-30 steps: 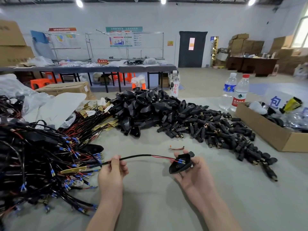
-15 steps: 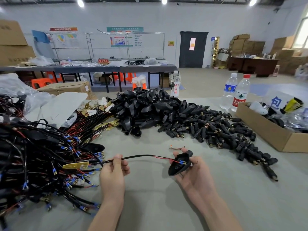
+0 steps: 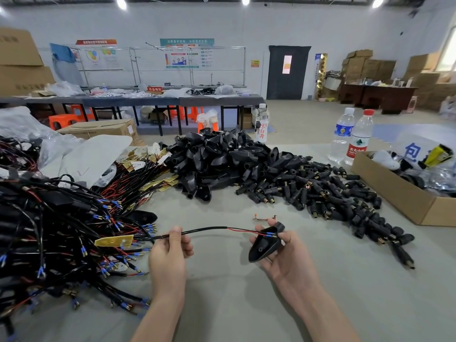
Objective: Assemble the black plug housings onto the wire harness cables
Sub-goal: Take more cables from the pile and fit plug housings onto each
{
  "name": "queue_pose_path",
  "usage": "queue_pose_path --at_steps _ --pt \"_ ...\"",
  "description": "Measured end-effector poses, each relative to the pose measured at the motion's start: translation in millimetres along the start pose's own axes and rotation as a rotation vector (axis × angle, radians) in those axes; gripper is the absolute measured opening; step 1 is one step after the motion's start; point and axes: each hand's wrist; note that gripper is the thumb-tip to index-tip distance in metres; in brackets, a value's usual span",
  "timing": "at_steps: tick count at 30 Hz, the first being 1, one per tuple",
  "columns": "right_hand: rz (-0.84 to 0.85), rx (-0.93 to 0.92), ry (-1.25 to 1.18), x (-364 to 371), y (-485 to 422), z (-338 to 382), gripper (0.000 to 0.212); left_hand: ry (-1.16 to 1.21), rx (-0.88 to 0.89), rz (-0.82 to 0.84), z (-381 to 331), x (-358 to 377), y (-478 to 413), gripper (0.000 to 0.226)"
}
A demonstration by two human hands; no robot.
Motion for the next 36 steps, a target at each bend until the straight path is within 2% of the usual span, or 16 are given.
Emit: queue_pose_path --at_steps 8,21,25,36 --pt "-0.043 -0.002 0.015 3 1 0 0.033 0.017 -0.011 -0.001 -2 1 0 0.030" --pt "0.019 -0.067 0.013 4 3 2 0.025 -0.058 0.059 0.034 -7 5 6 0.029" --pt "0.011 -0.087 -0.013 2 1 1 0.031 -0.066 0.059 0.042 -8 4 8 0.029" --pt "0.018 -0.145 -0.055 -5 -4 2 0.028 -0.044 0.013 0.145 -11 5 13 0.027"
Point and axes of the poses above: each hand's wrist, its own y-axis away from the middle knuckle, its own x-axis out of the palm, z = x × y, and after that the axes turned 3 degrees about -y, right-handed
